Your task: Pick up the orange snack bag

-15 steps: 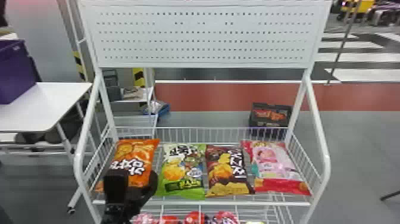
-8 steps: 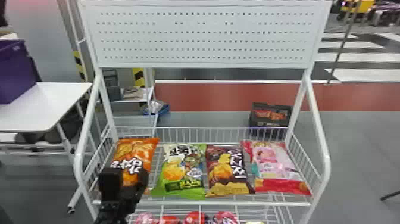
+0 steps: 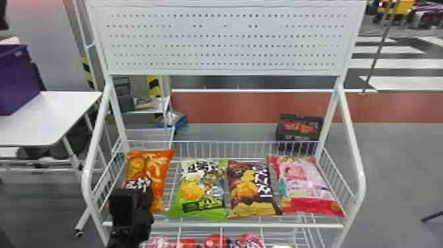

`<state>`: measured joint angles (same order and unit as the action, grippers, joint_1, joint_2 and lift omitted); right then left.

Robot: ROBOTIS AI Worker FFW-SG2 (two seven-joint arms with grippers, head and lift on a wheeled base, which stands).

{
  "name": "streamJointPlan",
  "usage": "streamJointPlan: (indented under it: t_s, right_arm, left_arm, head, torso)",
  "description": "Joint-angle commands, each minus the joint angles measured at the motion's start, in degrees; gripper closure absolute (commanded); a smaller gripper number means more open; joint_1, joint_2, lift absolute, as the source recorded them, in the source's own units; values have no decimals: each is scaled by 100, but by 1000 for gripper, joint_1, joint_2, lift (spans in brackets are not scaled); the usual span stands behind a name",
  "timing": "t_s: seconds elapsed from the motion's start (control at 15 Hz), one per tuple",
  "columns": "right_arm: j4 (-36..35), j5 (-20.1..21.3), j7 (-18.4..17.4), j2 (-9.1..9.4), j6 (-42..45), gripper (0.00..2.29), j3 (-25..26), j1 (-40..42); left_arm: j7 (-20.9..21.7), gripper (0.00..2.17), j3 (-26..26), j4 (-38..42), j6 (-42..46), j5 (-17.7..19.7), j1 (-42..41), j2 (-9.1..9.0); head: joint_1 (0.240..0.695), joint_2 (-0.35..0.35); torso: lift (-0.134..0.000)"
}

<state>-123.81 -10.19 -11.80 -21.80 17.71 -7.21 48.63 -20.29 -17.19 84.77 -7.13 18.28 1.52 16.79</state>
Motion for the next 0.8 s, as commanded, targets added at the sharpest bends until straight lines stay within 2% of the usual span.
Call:
streamJointPlan:
  t_s: [0.0,0.4,0.73]
  right_arm:
    - [-3,0,2,0,-9,144,0,-12]
    - [6,-9,2,0,8,144,-18,-29]
    - [6,-9,-7,-9,8,144,-26,-38]
  left_arm:
    - [-1,1328,5,268,-22,9,-81,17]
    - [-19,1328,137,945,-92,17,-354,43]
    - [-80,1328,444,2272,-250,35,-1189,263]
  head:
    - [499,0]
    - [499,0]
    - [499,0]
  torso:
    - [0]
    - [0]
    - [0]
